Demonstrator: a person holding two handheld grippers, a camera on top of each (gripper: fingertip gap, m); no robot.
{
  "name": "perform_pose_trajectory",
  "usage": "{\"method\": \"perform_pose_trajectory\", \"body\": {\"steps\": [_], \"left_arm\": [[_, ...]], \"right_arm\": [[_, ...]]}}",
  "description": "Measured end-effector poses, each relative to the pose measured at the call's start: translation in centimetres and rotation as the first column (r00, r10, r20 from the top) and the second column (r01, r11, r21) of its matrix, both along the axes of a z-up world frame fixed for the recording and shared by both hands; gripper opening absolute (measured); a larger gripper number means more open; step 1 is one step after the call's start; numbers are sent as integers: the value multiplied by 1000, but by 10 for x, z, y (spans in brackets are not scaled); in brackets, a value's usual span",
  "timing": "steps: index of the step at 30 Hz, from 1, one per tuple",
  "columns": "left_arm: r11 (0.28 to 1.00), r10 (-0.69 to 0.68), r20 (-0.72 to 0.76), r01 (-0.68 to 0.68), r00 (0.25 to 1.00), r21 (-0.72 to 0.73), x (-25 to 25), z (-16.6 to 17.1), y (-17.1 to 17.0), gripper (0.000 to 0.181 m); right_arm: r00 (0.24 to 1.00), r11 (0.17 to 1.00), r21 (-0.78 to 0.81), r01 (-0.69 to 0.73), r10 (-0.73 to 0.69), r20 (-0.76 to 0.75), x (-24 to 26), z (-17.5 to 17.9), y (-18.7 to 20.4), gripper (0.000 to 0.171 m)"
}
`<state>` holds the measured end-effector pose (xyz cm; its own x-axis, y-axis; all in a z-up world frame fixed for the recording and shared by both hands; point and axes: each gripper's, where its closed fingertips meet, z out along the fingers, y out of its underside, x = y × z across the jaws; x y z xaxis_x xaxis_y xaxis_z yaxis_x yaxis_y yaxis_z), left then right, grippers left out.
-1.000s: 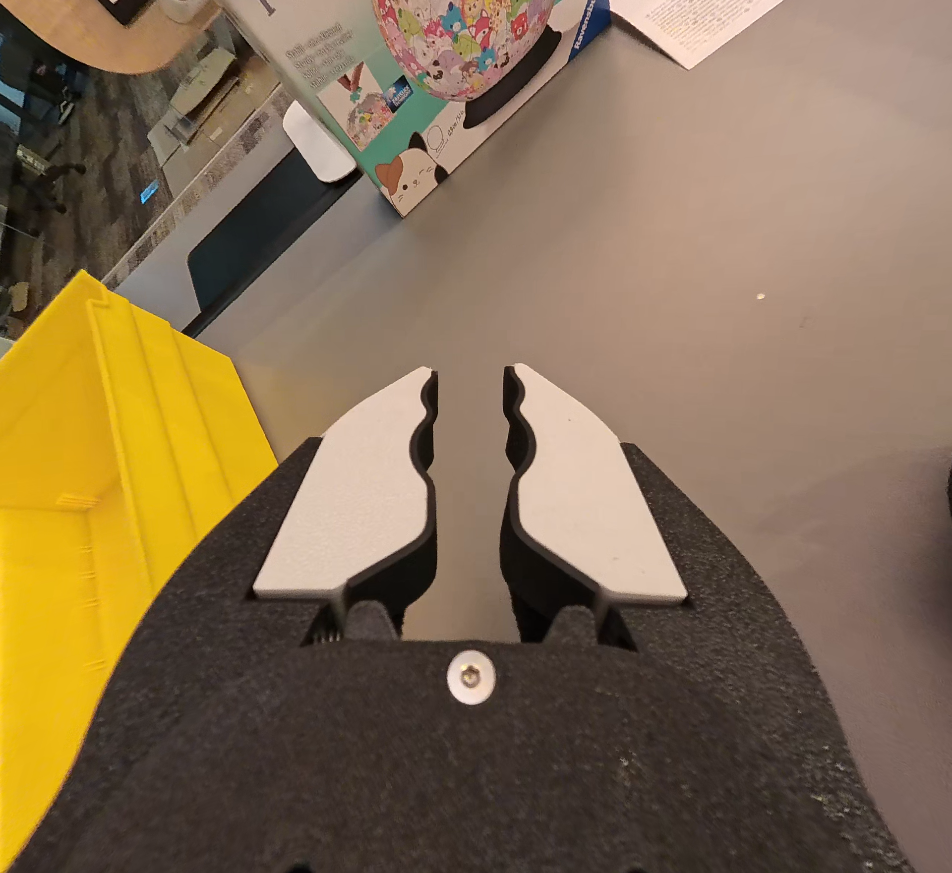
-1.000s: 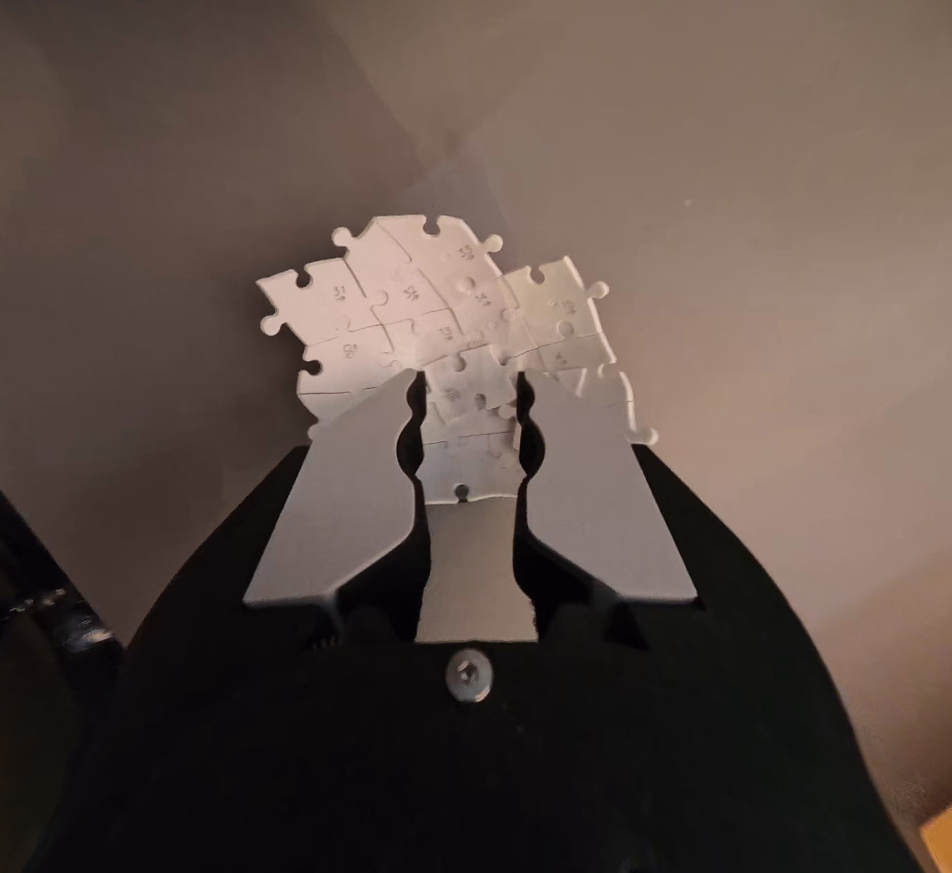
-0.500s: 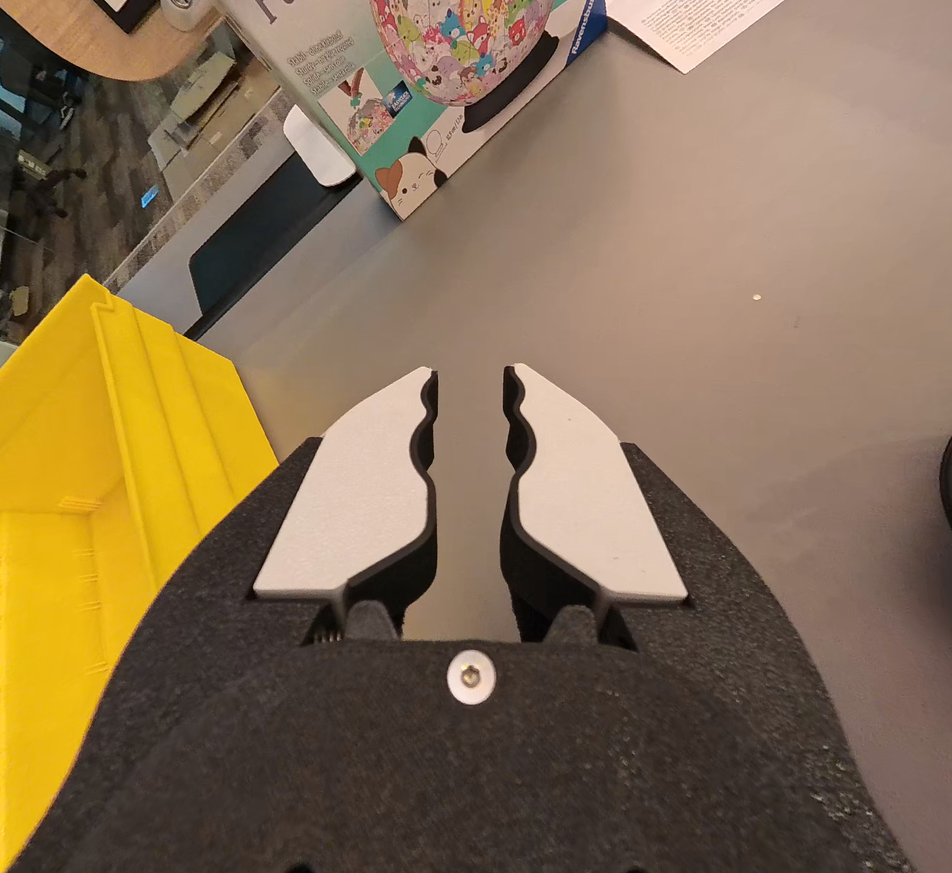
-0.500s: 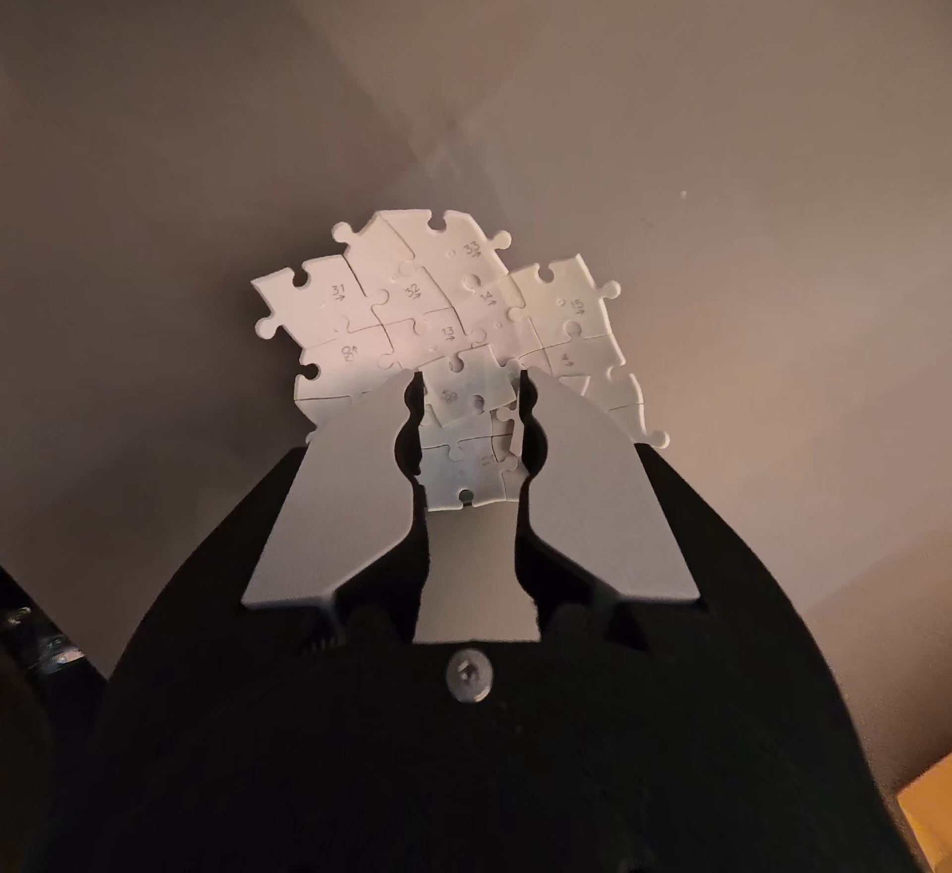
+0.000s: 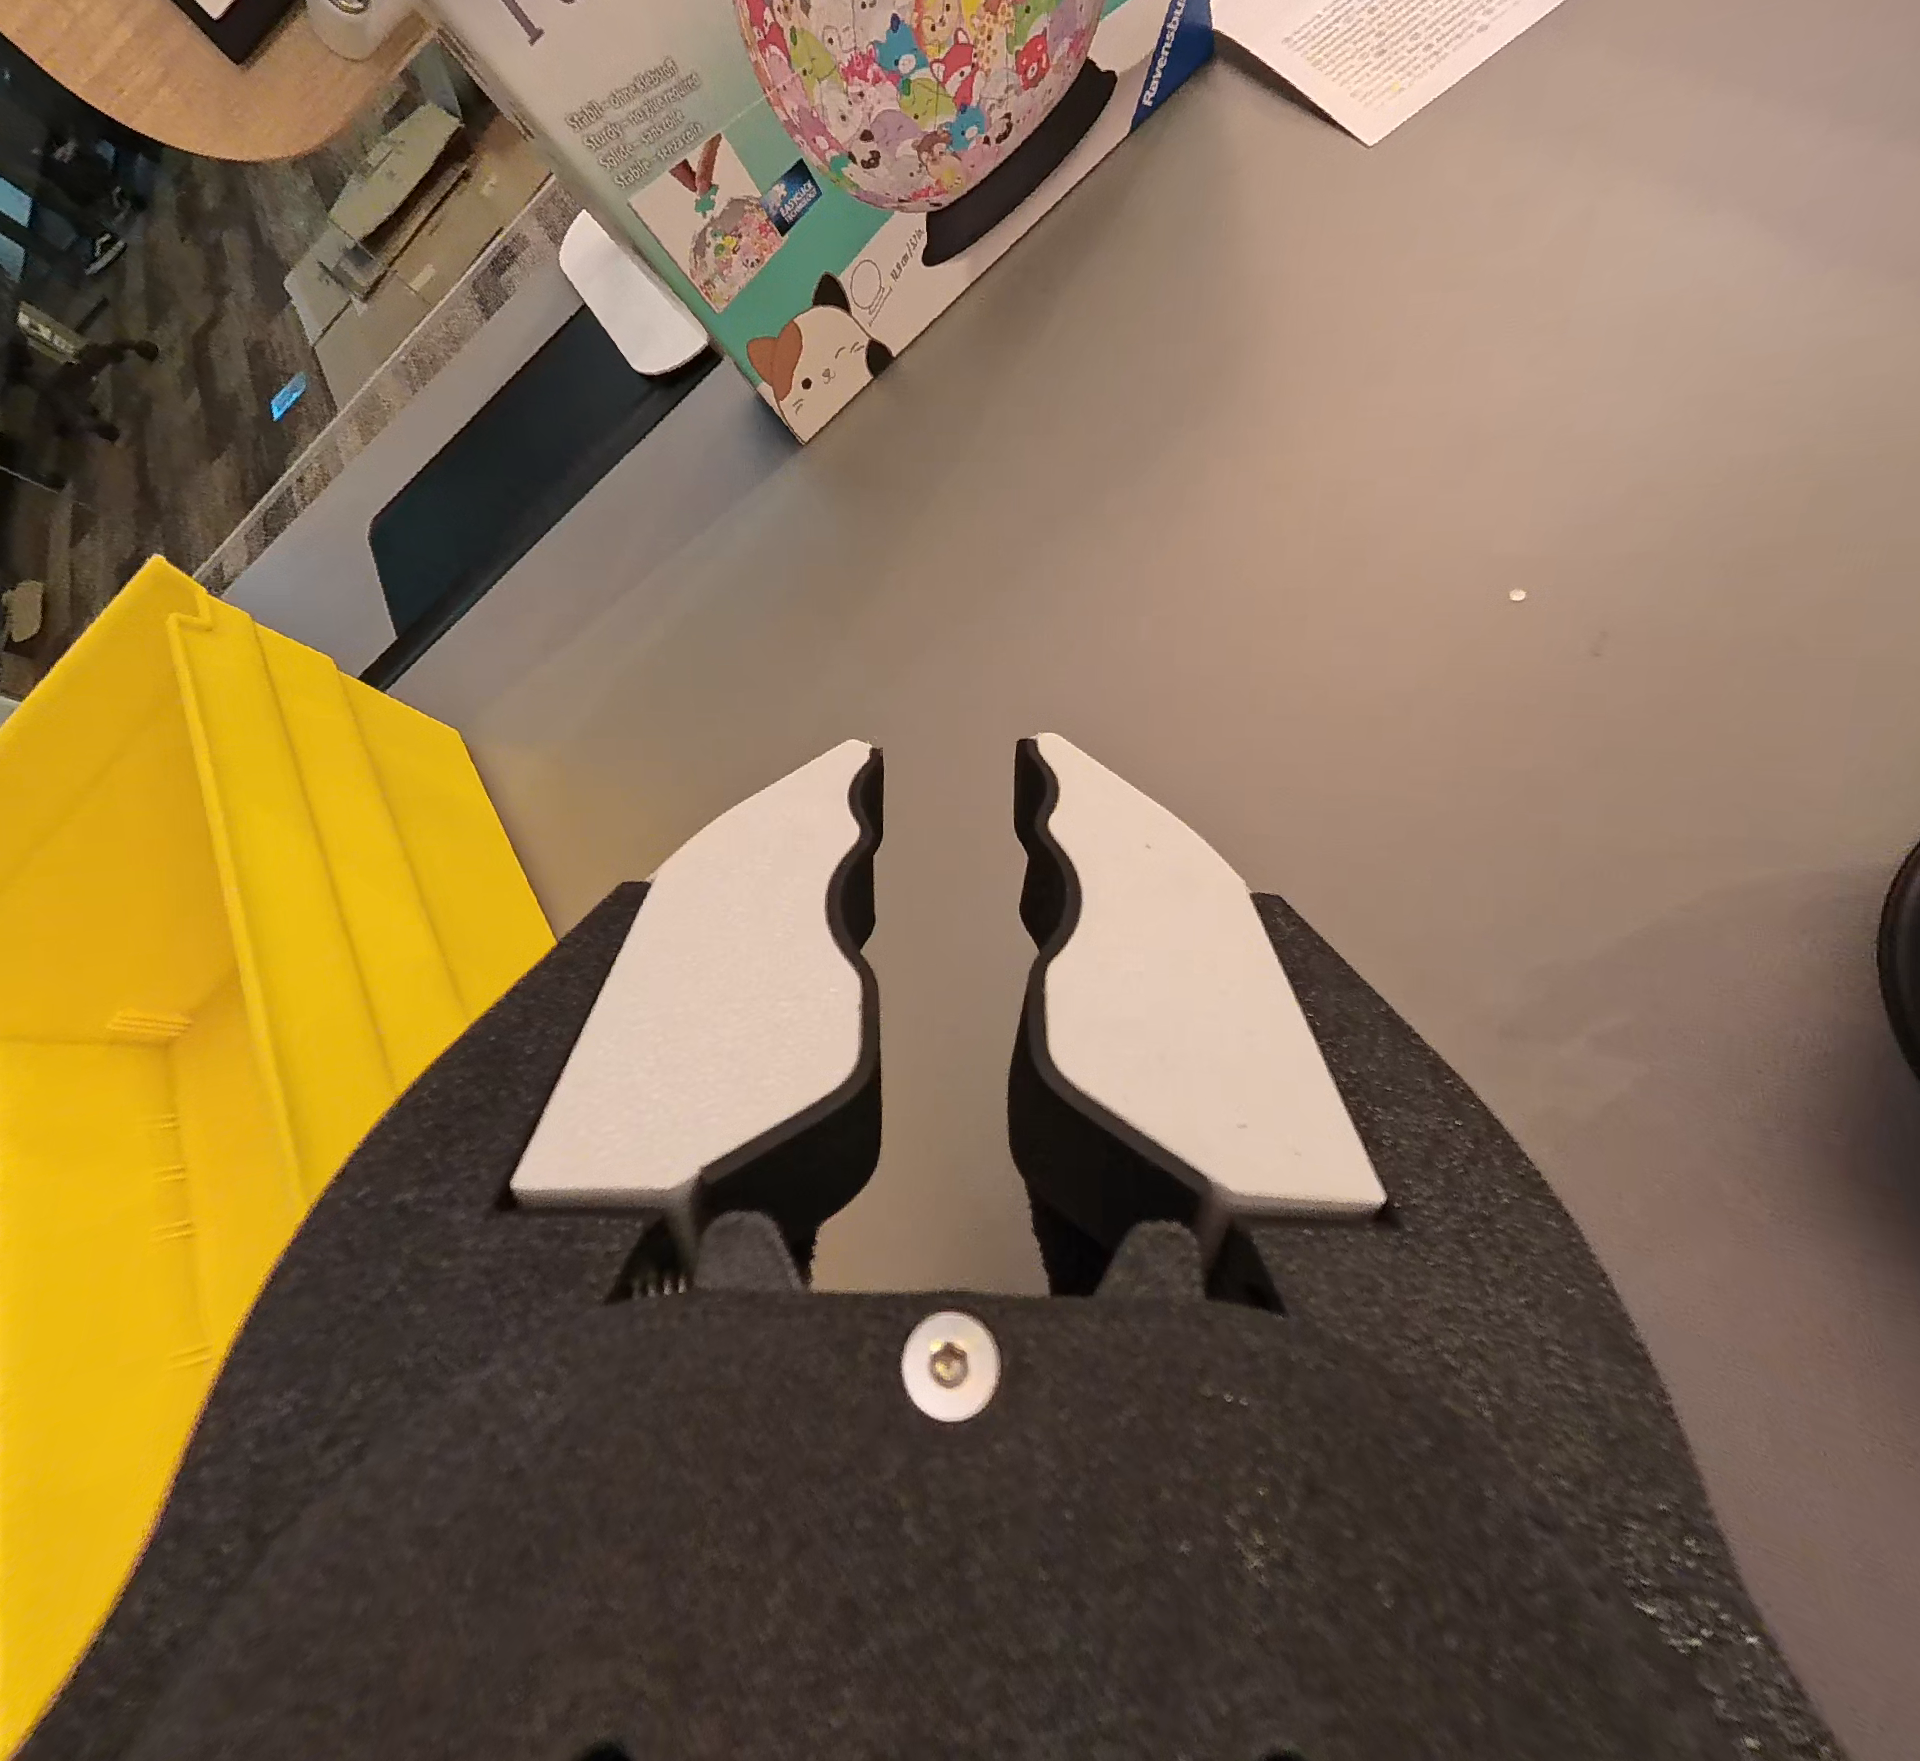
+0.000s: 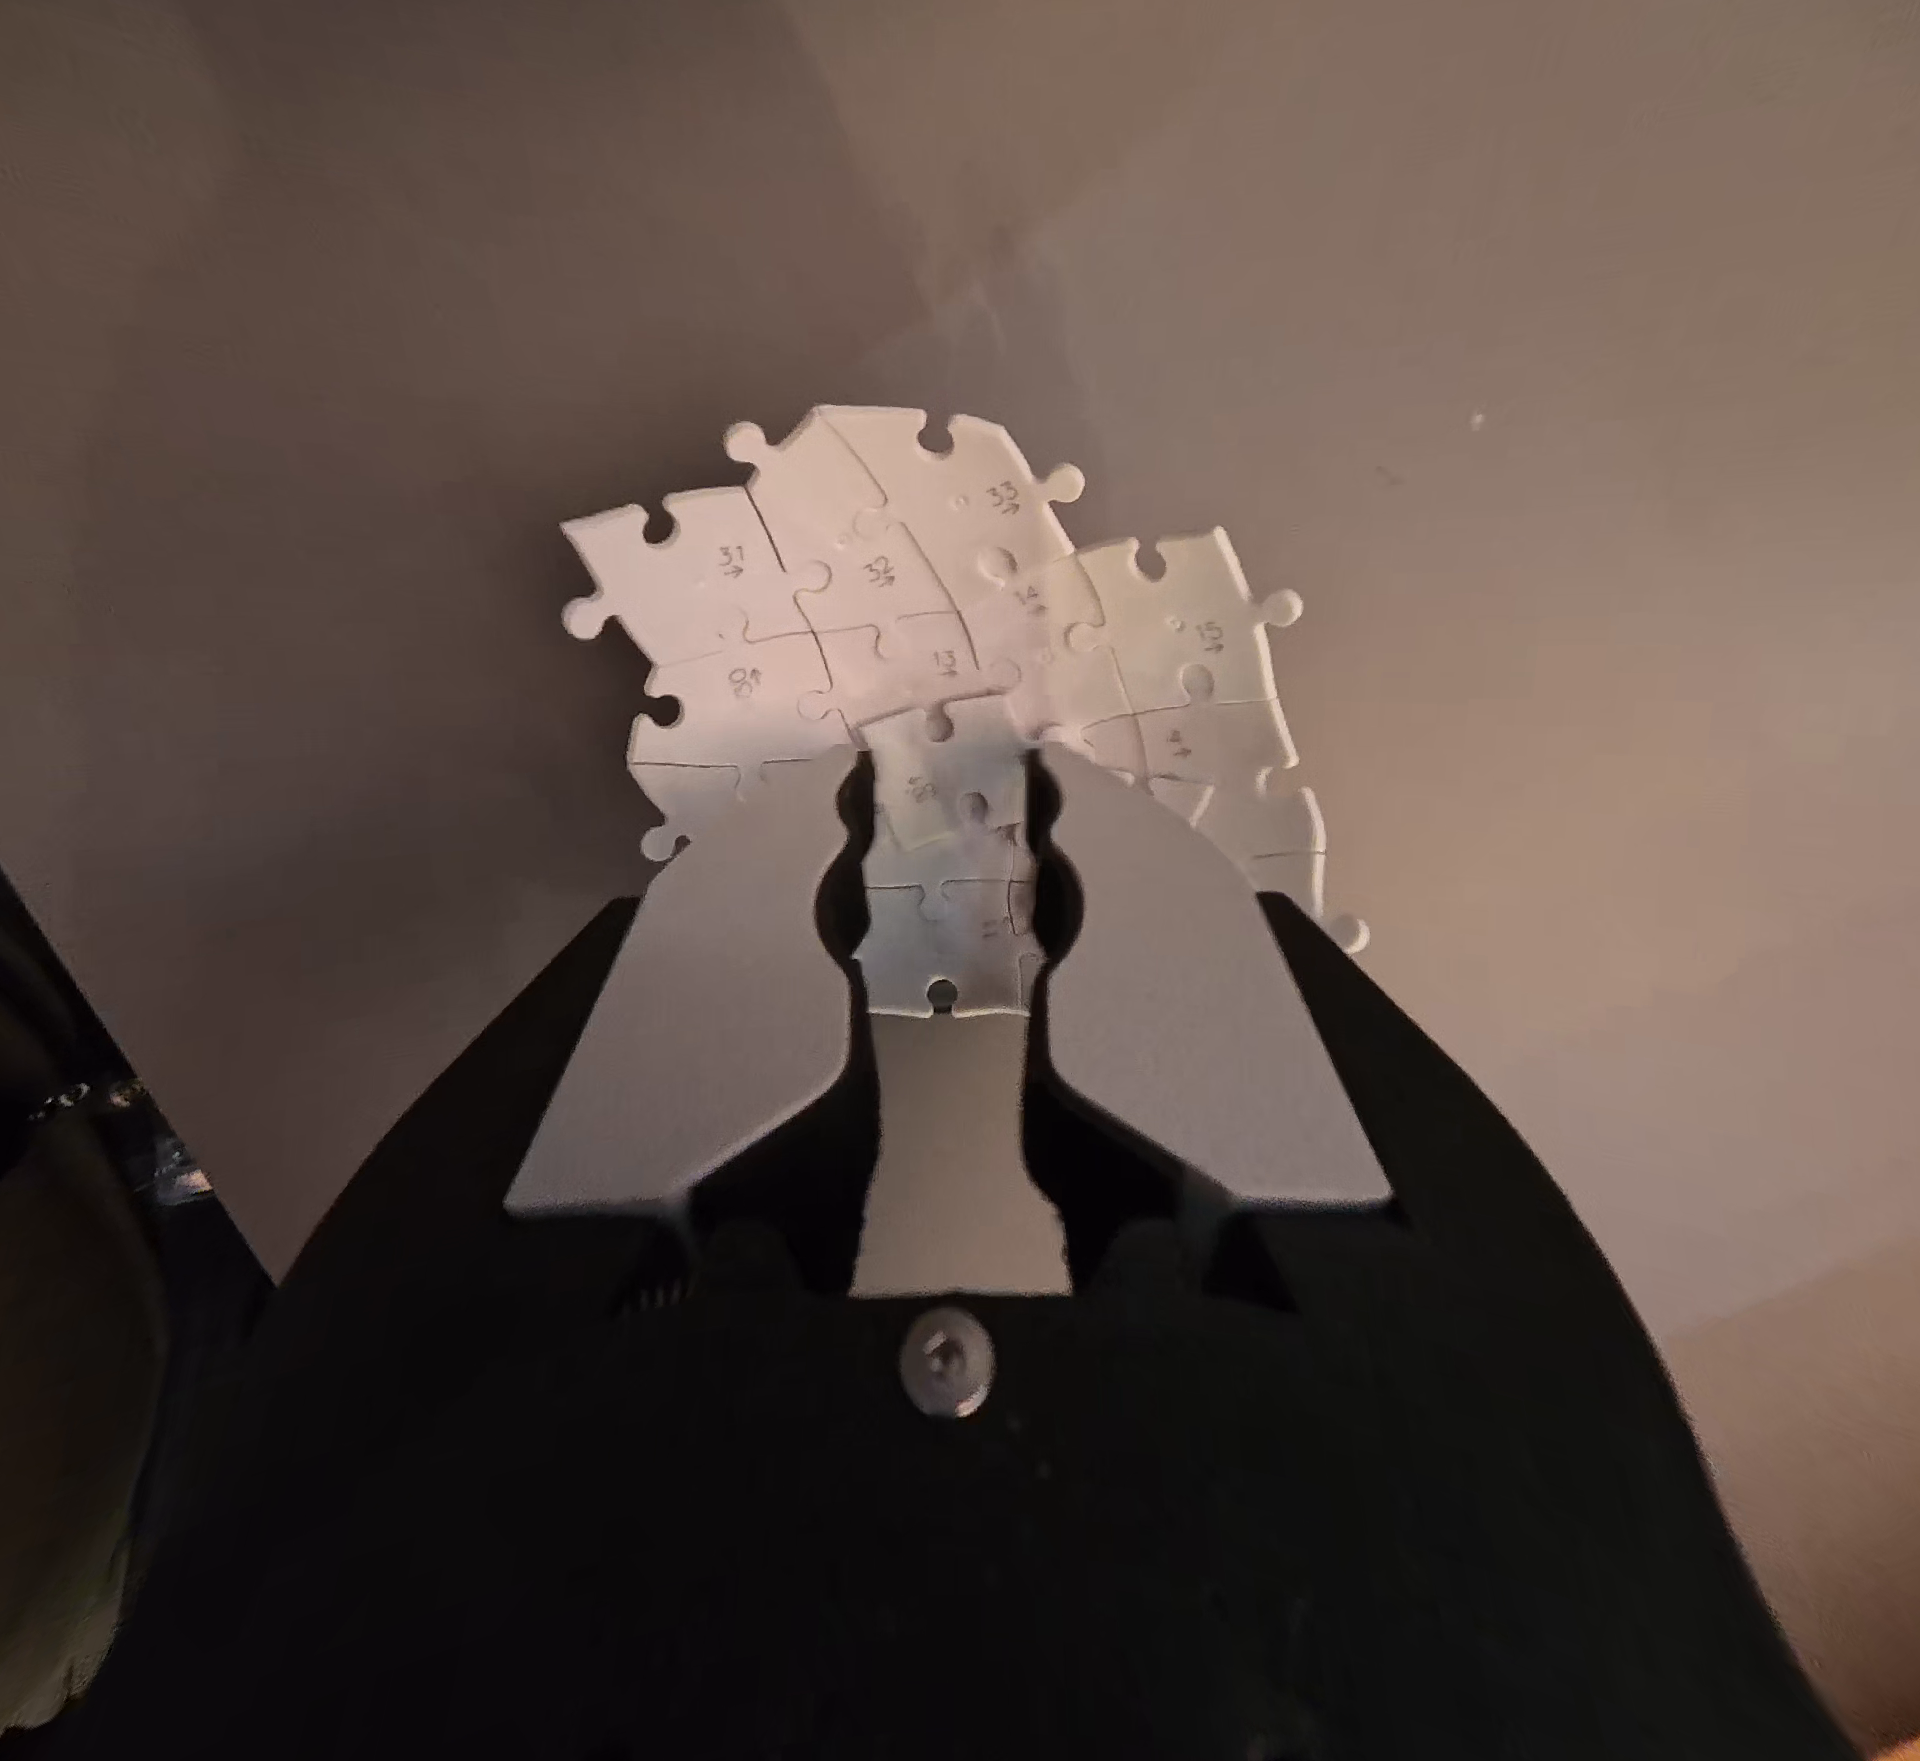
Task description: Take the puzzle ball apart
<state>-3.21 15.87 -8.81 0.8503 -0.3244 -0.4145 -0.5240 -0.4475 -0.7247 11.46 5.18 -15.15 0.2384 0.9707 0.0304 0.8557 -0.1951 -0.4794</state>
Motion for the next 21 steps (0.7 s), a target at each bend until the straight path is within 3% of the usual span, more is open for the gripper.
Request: {"method": "perform_pose_trajectory", "body": {"steps": [1,3,7,9,11,15,21], "left_arm": [[1000,0,2,0,1000,-1,0,0,0,24],[1000,0,3,0,1000,-2,0,0,0,24],[1000,-3,1,3,1000,-4,0,0,0,24],[1000,-7,1,7,1000,-8,1,-1,0,24],[1000,-15,-4,15,1000,-17,3,-3,-1,24],[999,-24,-30,24,999,-27,4,-7,-1,24],[999,-24,-27,23,999,-31,4,-8,-1,24]], "right_arm": [[1000,1000,-9,-15,15,-13,0,1,-1,5],[998,1000,2,-25,25,-62,-2,9,1,1],[995,995,62,-78,82,-62,7,26,7,20],[983,980,89,-180,183,-30,12,28,7,26],[939,928,142,-344,344,23,11,26,6,44],[795,779,160,-606,592,130,10,16,-2,41],[729,736,44,-676,658,190,3,6,1,40]]}}
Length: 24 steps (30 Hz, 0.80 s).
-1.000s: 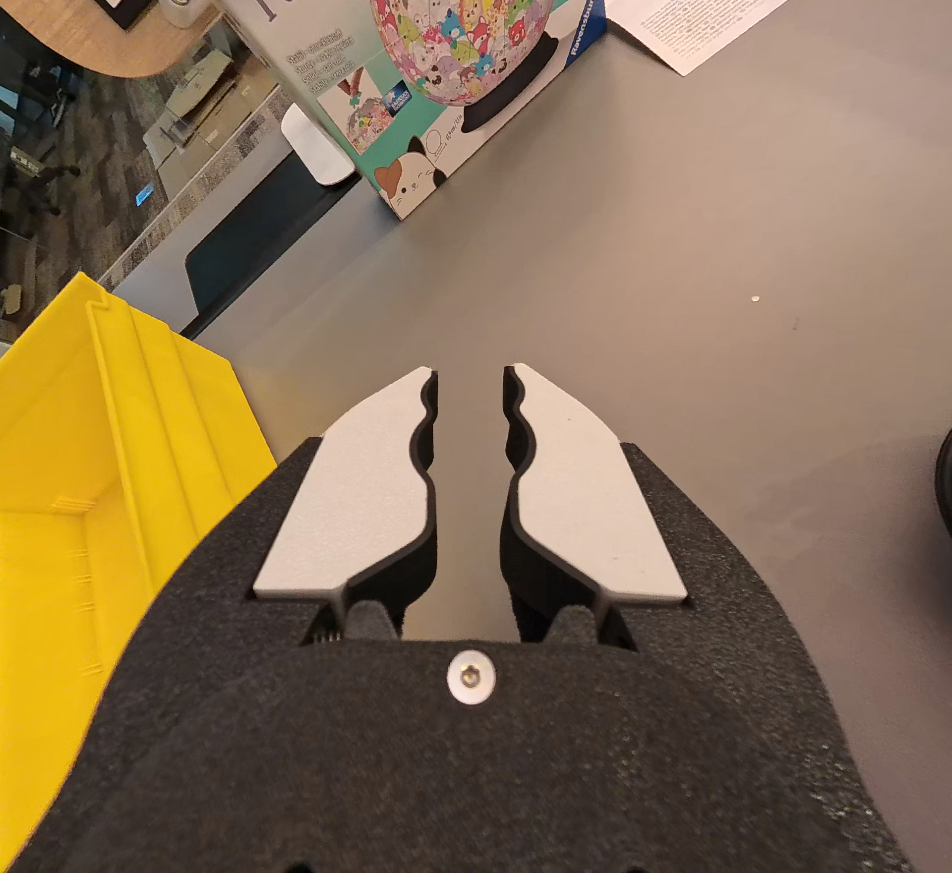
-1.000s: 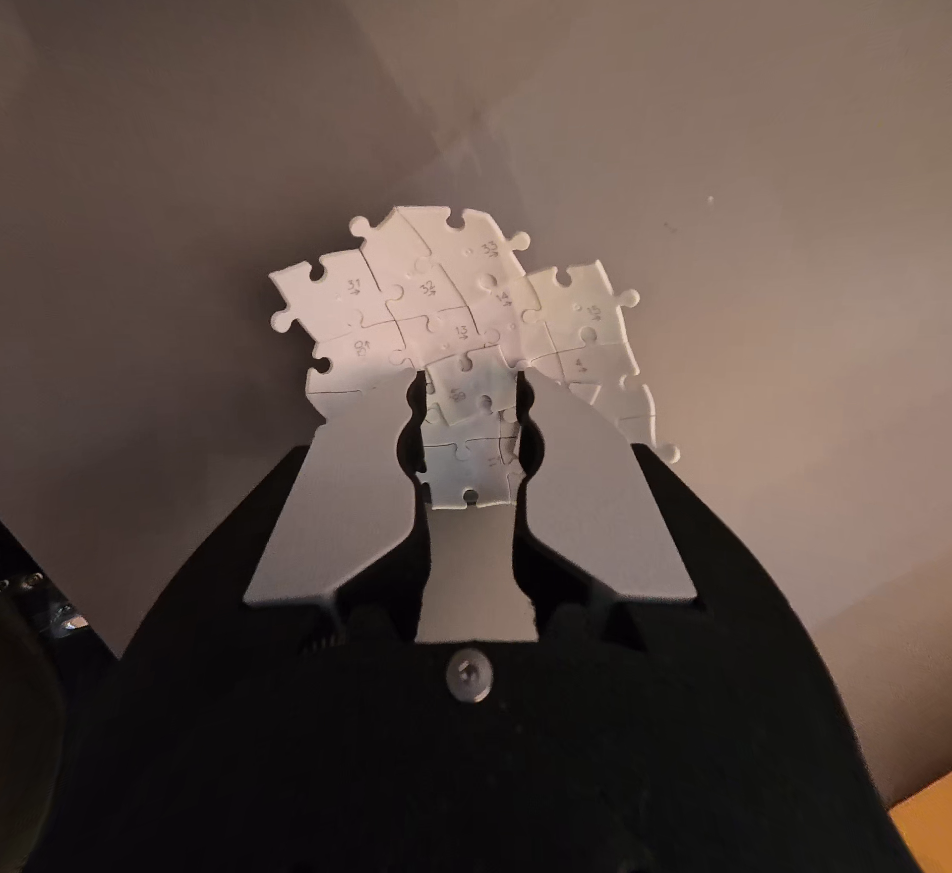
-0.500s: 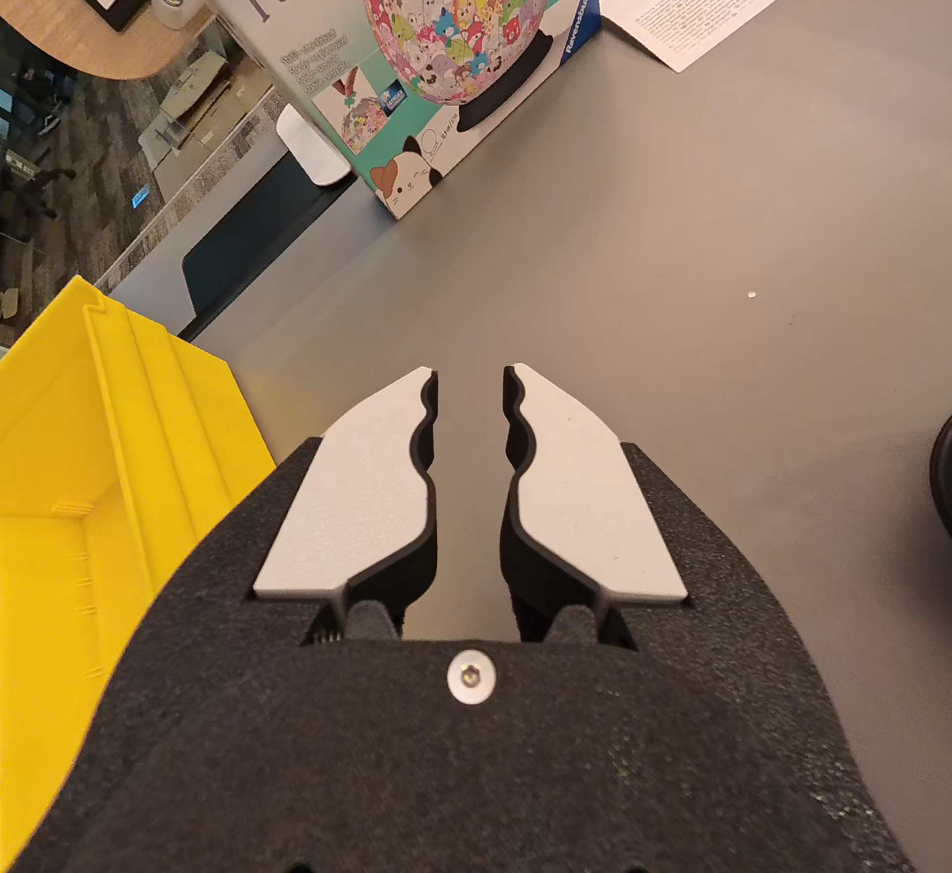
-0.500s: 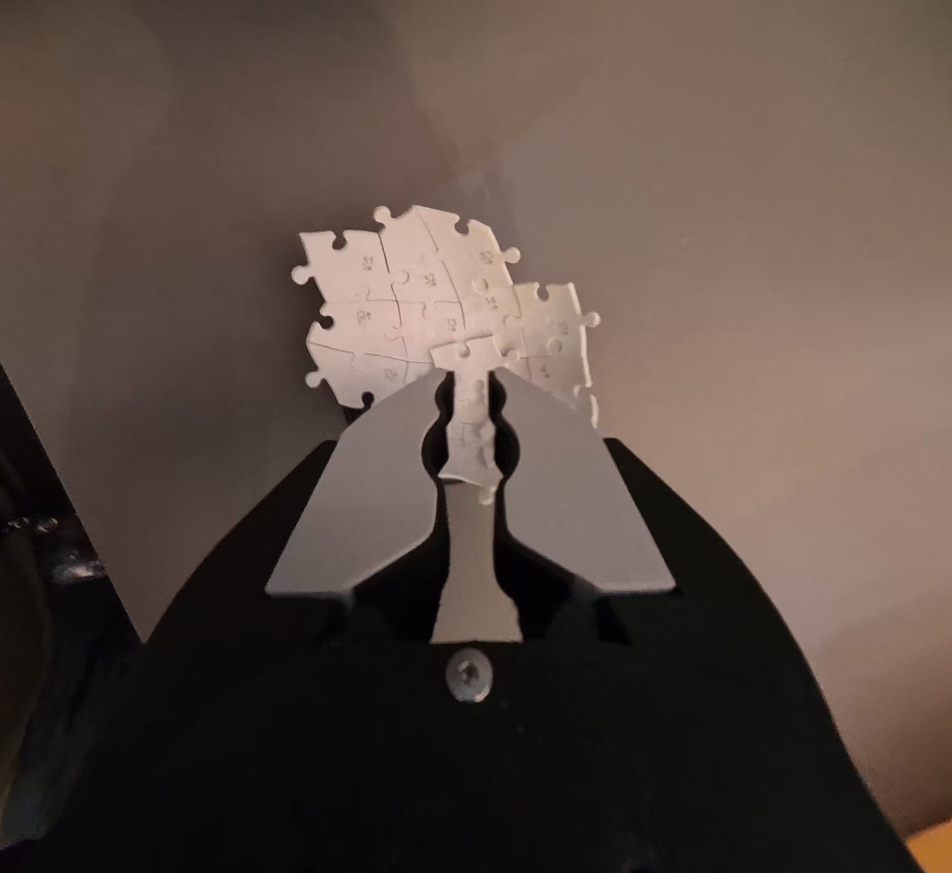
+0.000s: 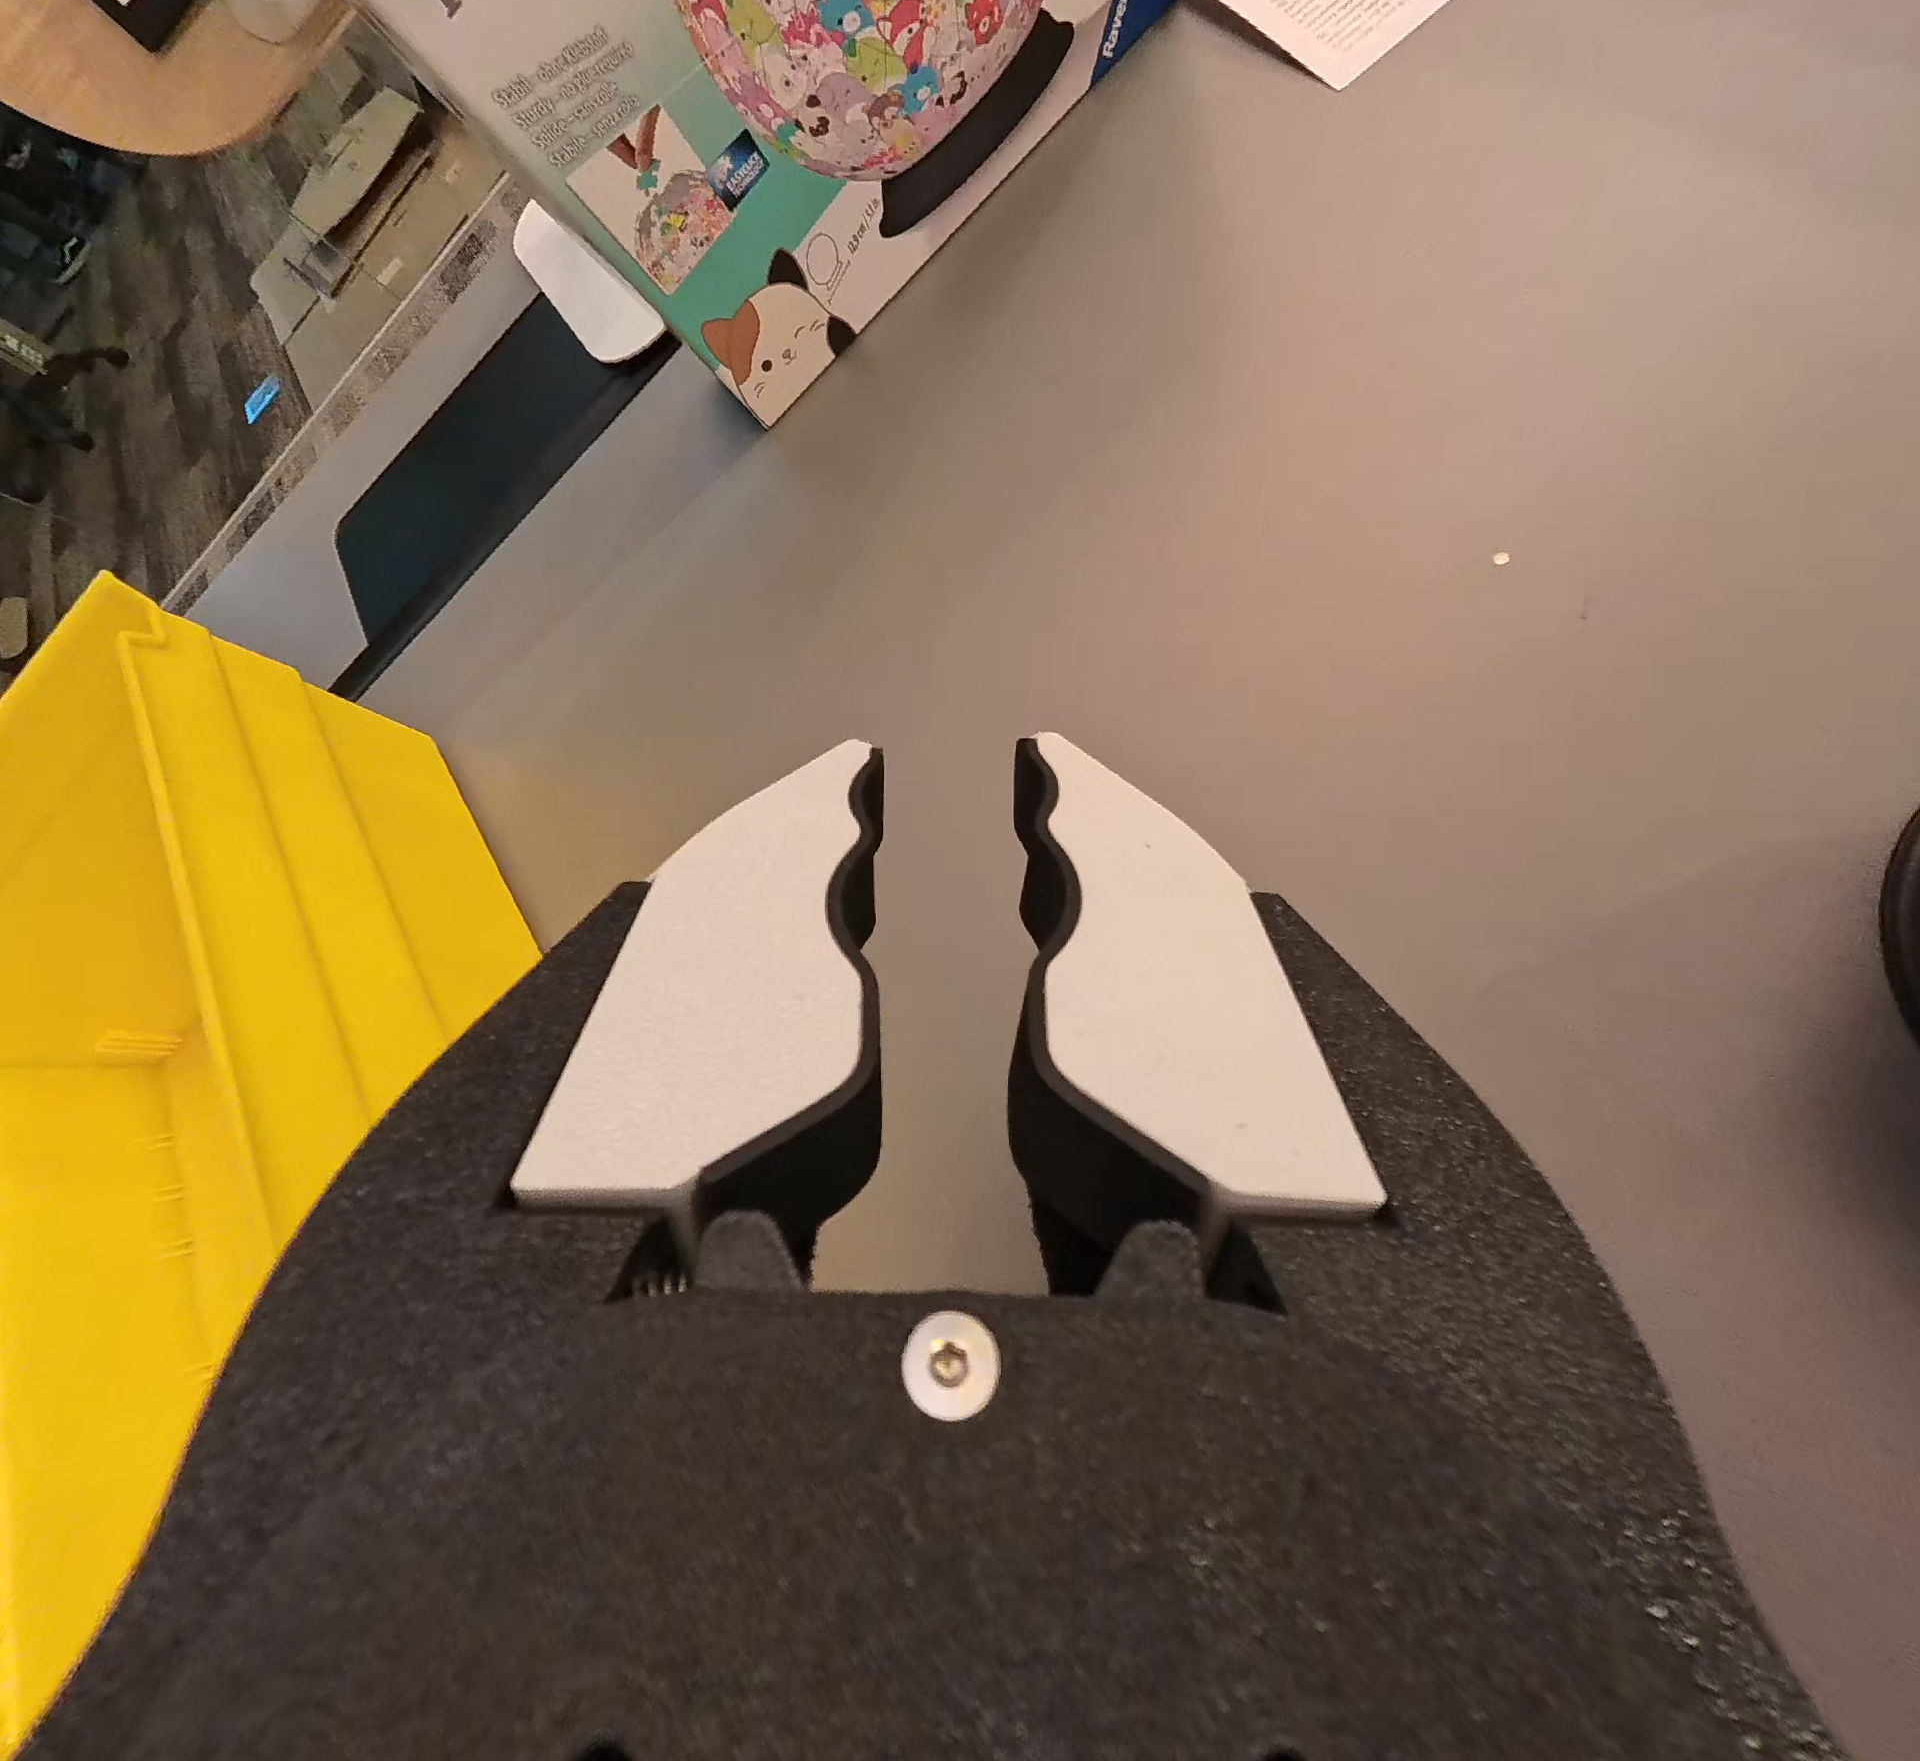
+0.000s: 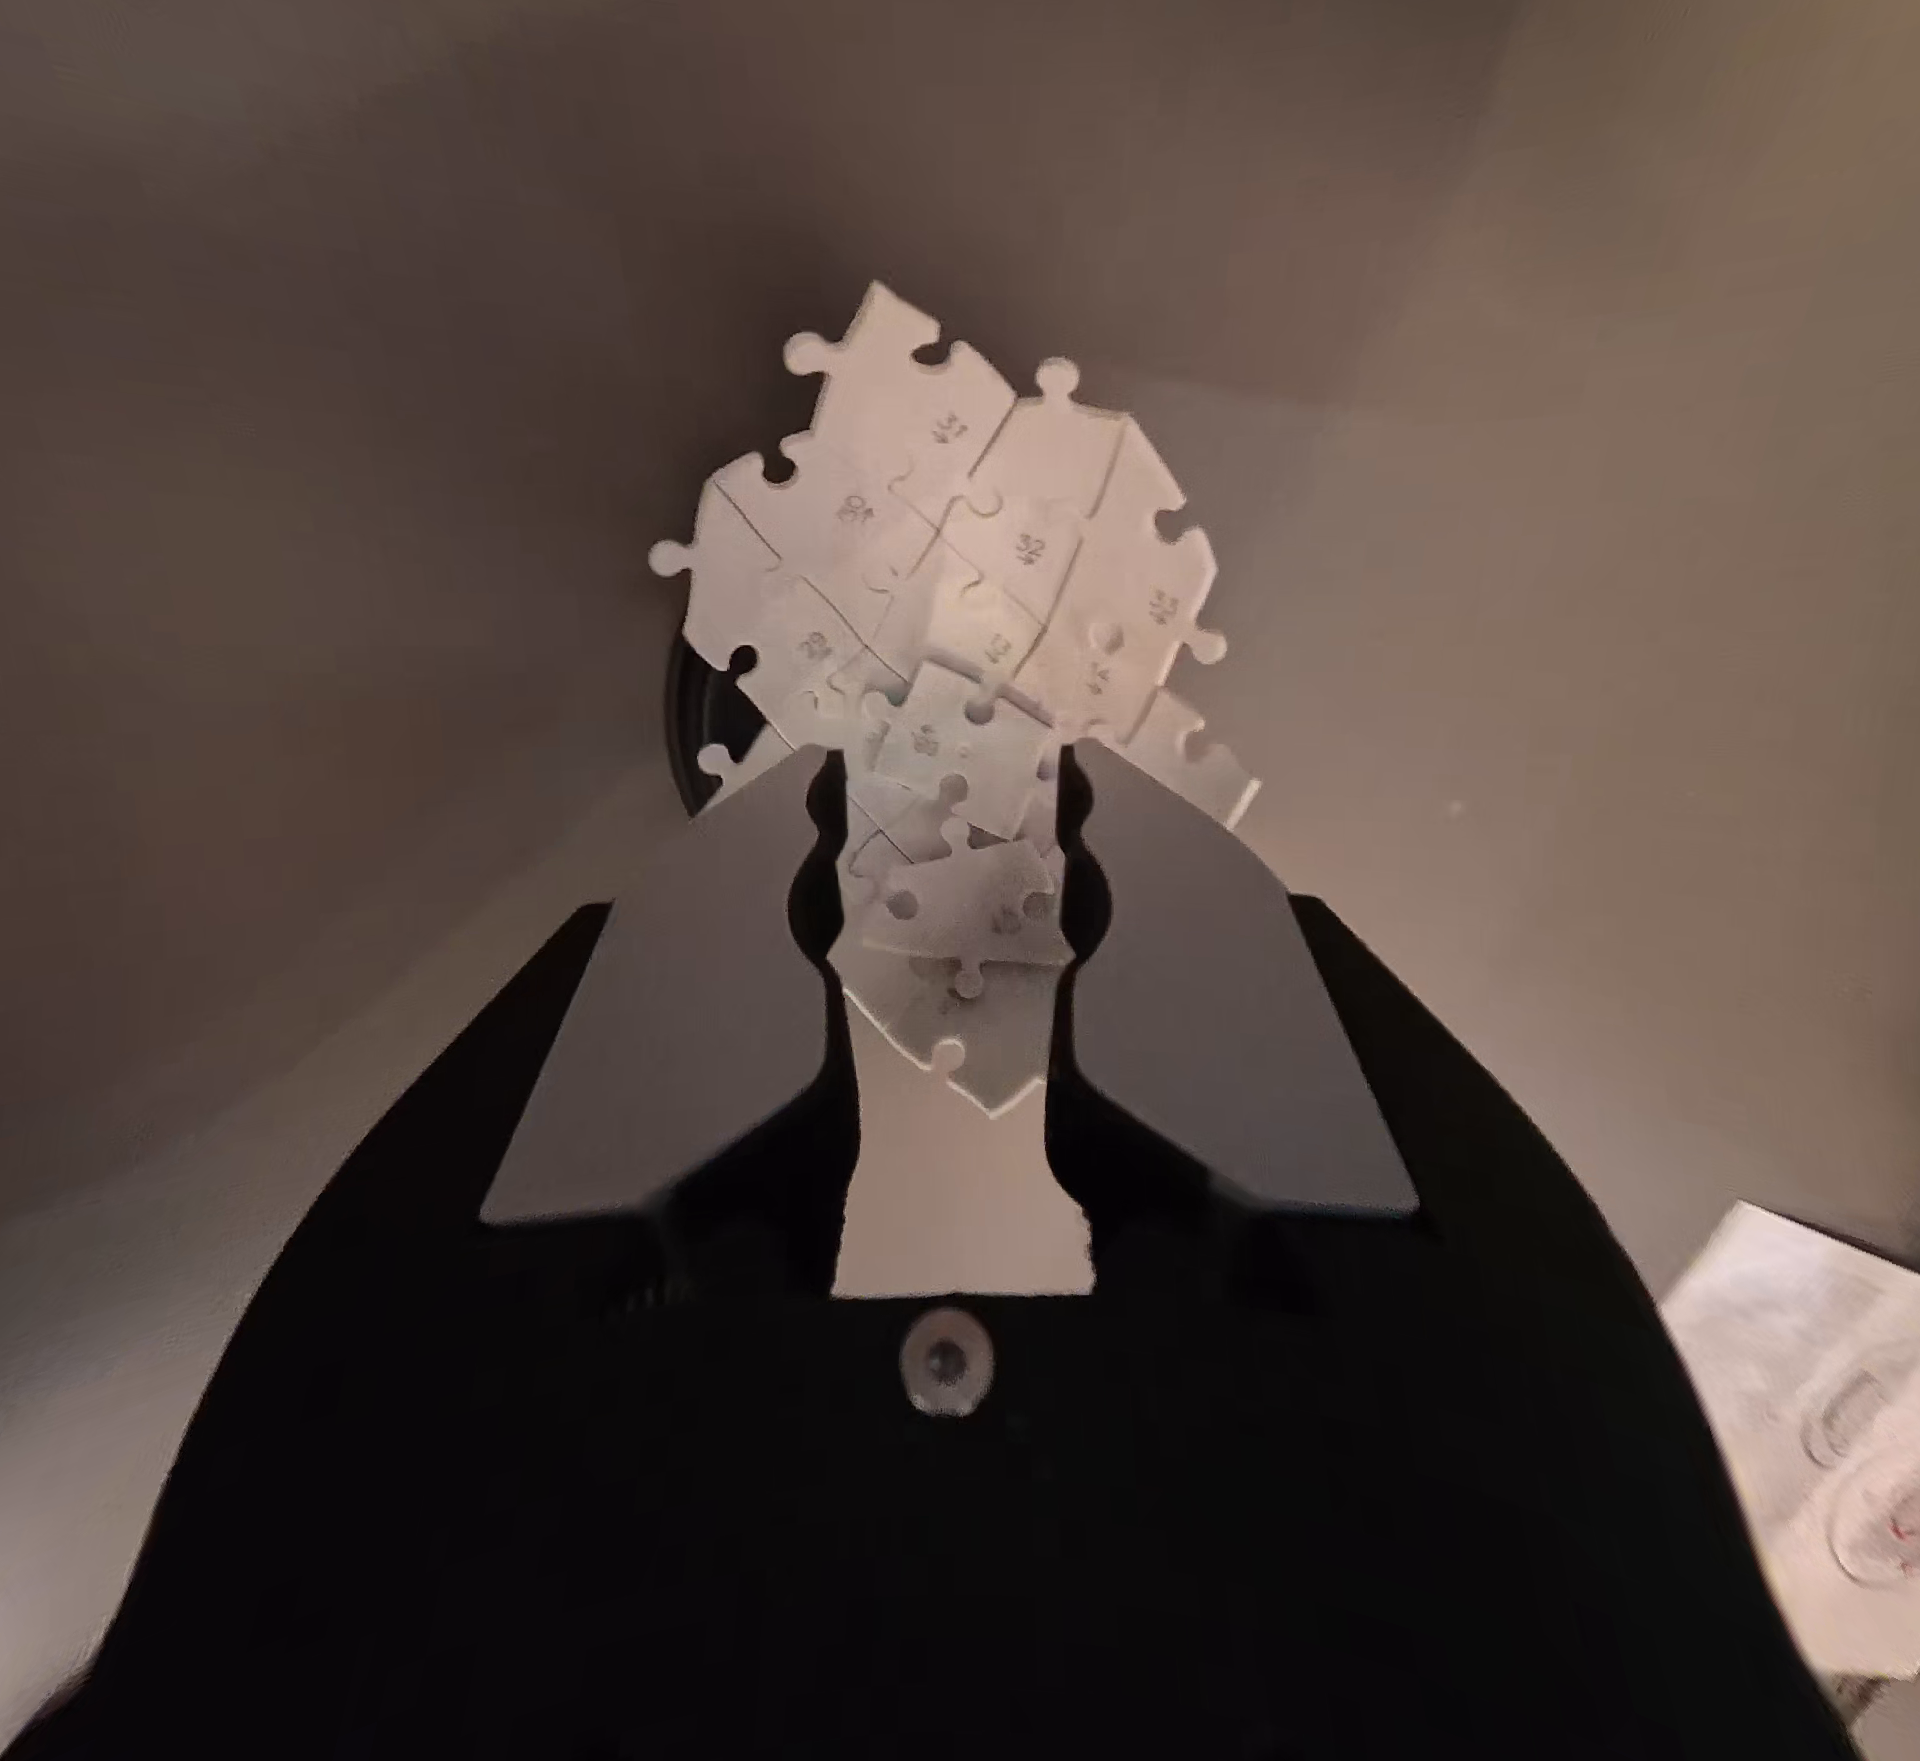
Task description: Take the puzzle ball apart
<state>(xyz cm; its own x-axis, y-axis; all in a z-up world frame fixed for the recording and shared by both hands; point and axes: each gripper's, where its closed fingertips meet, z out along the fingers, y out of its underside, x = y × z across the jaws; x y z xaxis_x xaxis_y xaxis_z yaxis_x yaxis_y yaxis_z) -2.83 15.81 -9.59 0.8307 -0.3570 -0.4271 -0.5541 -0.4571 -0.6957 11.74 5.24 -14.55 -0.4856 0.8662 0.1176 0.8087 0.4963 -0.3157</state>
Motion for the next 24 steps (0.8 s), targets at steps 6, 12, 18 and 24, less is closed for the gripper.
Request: {"method": "perform_pose_trajectory", "body": {"steps": [6,12,18,24], "left_arm": [[1000,0,-2,0,1000,-8,-1,-2,0,24],[1000,2,2,-2,1000,-4,-1,-1,0,24],[1000,-1,-2,1,1000,-4,-1,-1,0,24],[1000,-1,0,1,1000,-1,-1,1,0,24]], "right_arm": [[997,999,30,-31,29,73,-2,-9,-1,36],[997,994,104,-22,15,72,-1,-9,-1,29],[995,992,125,-2,-10,99,8,-10,0,8],[1000,996,91,4,-6,19,9,7,10,22]]}}
